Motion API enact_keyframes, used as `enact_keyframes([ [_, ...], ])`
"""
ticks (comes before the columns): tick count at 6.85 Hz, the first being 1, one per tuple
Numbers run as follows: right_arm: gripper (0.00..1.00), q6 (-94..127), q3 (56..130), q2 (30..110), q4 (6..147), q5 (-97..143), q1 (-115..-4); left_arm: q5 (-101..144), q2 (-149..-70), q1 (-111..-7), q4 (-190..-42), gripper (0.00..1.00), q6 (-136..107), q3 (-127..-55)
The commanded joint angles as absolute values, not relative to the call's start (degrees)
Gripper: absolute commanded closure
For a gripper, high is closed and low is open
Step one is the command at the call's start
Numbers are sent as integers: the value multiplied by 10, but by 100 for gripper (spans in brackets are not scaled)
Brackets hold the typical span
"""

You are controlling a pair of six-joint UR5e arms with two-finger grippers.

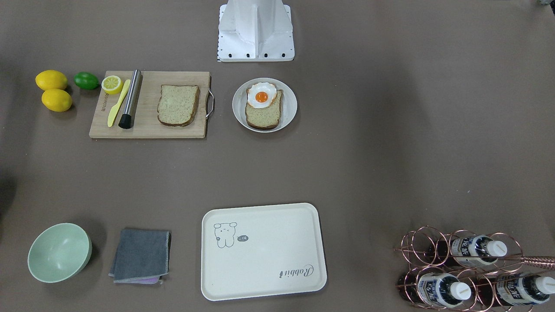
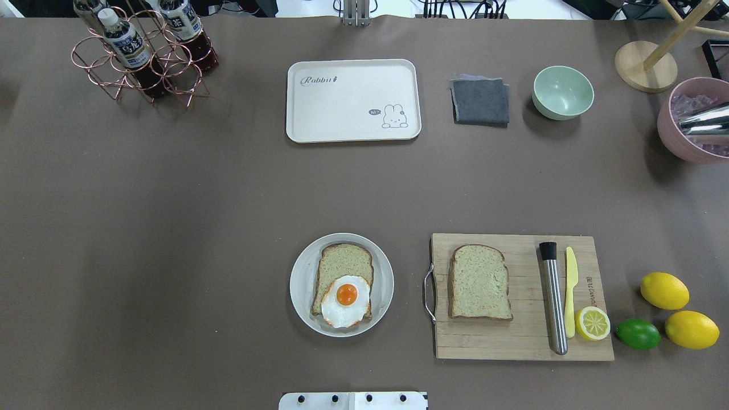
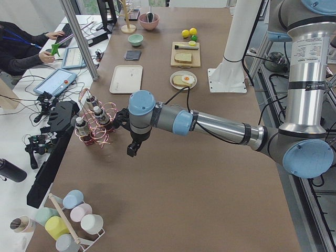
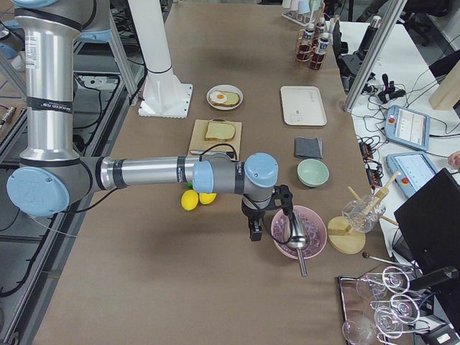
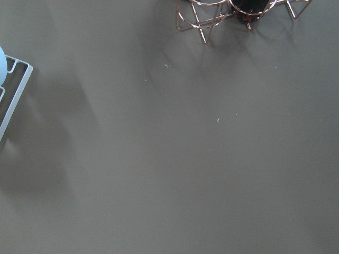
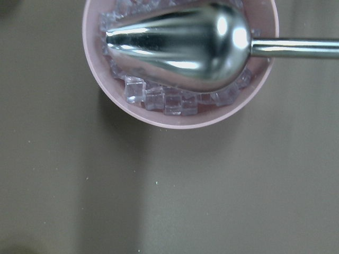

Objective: Make sandwich and place on tray

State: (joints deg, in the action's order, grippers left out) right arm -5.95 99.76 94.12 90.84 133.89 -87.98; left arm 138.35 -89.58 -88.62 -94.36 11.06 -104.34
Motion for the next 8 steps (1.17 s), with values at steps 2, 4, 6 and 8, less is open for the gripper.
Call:
enact_keyframes([
  [2,0,24,1037,940,824,1330,-848,1403,-918,-865,-963,1,35,-1058],
  [4,0,189,1092,933,820,1315,-749,1399,-915,-825,-981,1,-31,-1075],
  [6,1,421,1115,935,711,1260,-631,1384,-913,-779,-997,1,-128,-1108],
  [8,1,590,1136,940,621,1198,-498,1370,-912,-729,-1063,2,-232,-1109],
])
